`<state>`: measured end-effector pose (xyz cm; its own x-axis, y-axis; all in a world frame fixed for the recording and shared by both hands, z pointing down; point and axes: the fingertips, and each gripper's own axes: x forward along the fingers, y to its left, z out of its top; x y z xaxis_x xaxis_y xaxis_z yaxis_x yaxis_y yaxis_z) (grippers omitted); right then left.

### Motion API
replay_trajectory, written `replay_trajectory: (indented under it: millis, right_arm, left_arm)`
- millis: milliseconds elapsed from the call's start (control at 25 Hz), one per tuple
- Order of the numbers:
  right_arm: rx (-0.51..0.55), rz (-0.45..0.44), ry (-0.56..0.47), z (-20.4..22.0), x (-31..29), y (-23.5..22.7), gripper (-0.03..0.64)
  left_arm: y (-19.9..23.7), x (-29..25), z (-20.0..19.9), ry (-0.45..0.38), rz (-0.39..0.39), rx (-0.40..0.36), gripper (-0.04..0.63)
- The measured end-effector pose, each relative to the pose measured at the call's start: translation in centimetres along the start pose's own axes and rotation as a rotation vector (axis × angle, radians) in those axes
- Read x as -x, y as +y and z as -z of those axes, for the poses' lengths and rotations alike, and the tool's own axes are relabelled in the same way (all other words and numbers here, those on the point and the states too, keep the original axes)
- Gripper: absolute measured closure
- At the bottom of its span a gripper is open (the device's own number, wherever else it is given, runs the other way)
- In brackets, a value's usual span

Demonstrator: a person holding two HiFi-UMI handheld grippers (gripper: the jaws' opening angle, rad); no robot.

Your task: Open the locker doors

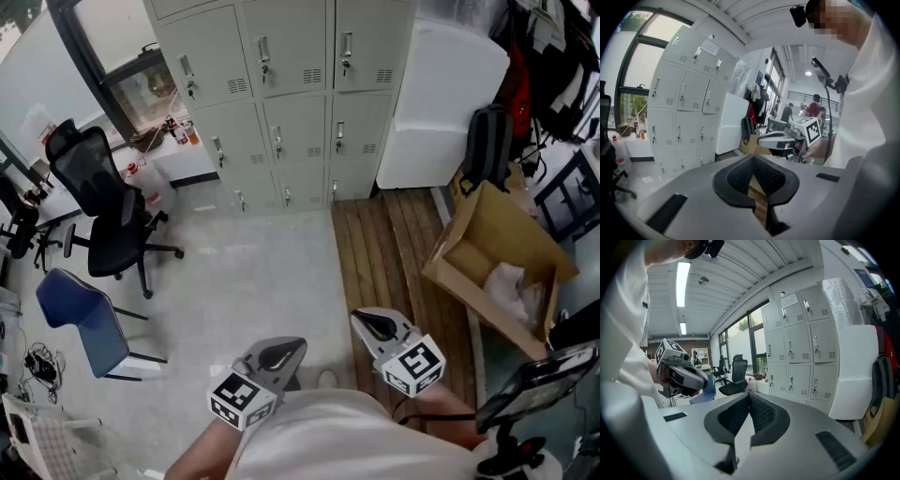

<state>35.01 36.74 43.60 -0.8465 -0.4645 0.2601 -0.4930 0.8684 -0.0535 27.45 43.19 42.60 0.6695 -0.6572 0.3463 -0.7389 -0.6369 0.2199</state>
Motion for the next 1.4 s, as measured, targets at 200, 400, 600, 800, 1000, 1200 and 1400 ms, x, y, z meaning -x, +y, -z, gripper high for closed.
replay_trajectory:
  millis: [200, 400, 600, 800, 1000, 1200, 1400]
  right_arm:
    - [-0.004, 0.006, -0.005, 0.0, 0.5, 0.3, 0.601]
    - [-0.015, -0.024, 0.018, 1.0, -0.8, 1.0, 0.601]
    - [0.001, -0.015, 0.040, 1.4, -4.5, 0.6, 0.601]
    - [0.015, 0.014, 0.047, -0.1, -10.2, -1.1, 0.598]
    - [0.004, 0.058, 0.057, -3.3, -18.2, -2.7, 0.598]
    - [0.005, 0.098, 0.077, -5.2, -26.9, -3.6, 0.597]
    - [0.014, 0.105, 0.098, -6.4, -33.8, -4.3, 0.597]
  left_arm:
    - [-0.3, 0.2, -1.0, -0.007, -0.007, -0.022, 0.584]
    - [0.4, 0.8, -0.8, -0.010, -0.026, -0.006, 0.583]
    - [4.5, 1.2, -0.5, -0.021, -0.034, 0.019, 0.584]
    - [10.8, 0.5, -1.7, -0.044, 0.019, -0.001, 0.584]
    - [18.6, 1.0, -3.9, -0.051, 0.069, -0.017, 0.583]
    - [26.2, 2.9, -4.6, -0.041, 0.105, -0.021, 0.583]
    - [32.9, 4.3, -4.4, -0.036, 0.097, 0.017, 0.583]
